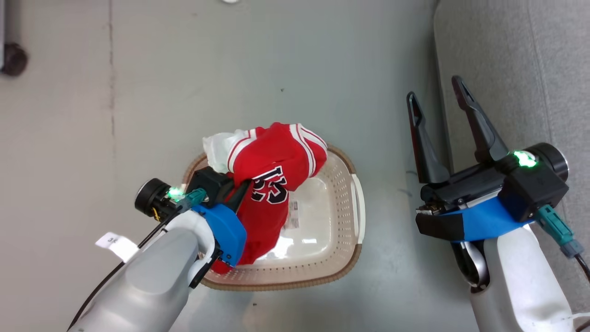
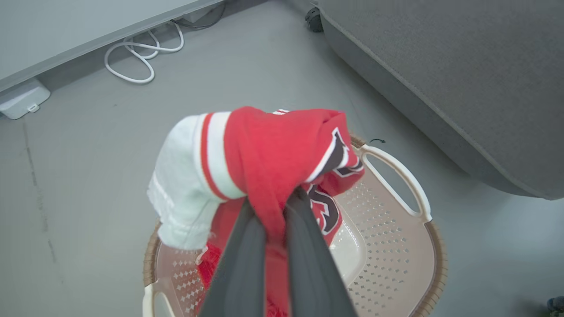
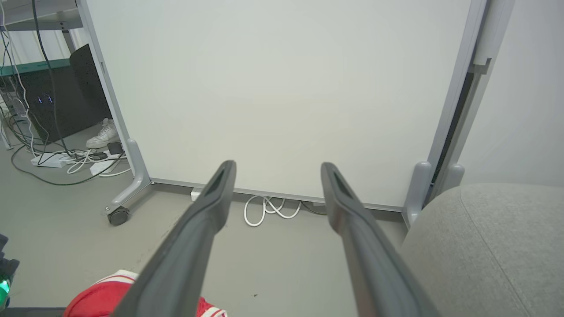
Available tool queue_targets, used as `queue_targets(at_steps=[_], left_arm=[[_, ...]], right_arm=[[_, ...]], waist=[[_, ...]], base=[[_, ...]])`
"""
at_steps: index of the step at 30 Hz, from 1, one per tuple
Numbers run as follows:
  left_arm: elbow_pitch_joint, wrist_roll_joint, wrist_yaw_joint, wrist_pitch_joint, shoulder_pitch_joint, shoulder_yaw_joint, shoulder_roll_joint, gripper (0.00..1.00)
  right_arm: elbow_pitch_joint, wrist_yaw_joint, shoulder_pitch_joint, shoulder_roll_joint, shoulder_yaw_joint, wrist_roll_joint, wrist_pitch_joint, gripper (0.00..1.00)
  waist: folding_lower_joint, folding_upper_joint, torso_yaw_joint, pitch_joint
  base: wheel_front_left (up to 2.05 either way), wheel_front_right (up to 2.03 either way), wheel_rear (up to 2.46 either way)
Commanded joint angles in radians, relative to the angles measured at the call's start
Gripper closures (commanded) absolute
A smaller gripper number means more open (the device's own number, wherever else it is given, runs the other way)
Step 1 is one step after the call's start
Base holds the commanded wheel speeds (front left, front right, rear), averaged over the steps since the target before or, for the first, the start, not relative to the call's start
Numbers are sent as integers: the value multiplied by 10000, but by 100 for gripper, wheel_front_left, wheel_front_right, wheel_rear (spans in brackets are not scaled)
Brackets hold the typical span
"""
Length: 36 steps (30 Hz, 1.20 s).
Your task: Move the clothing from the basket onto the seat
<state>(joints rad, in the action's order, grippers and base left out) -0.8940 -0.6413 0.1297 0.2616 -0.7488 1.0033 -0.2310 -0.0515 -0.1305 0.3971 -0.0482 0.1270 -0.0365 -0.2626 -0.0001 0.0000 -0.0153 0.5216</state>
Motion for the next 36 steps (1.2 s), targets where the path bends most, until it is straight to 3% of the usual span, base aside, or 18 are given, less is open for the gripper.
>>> queue_targets(at_steps=[1,12,18,28,36], left_arm=[[139,125,9,49,111,-190,-49,100],[1583,970,10,49,1105,-2360,-304,100],[2275,1372,10,51,1403,-3065,-336,100],[3221,1550,10,51,1077,-3380,-241,100],[3686,1383,10,51,537,-3041,-178,100]], right_arm=[[-33,-5,-138,-39,-8,-20,-37,0],[-278,-5,-828,-37,-5,-182,-37,0],[-389,-5,-1221,-39,-4,-245,-37,0],[-452,-5,-1707,-39,30,-415,-37,0],[-440,-5,-1952,-38,1,-492,-35,0]], waist=[[1,0,140,-409],[1,0,275,-1912],[1,0,303,-2621],[1,0,255,-3445],[1,0,214,-3785]], base=[[0,0,0],[0,0,0],[0,0,0],[0,0,0],[0,0,0]])
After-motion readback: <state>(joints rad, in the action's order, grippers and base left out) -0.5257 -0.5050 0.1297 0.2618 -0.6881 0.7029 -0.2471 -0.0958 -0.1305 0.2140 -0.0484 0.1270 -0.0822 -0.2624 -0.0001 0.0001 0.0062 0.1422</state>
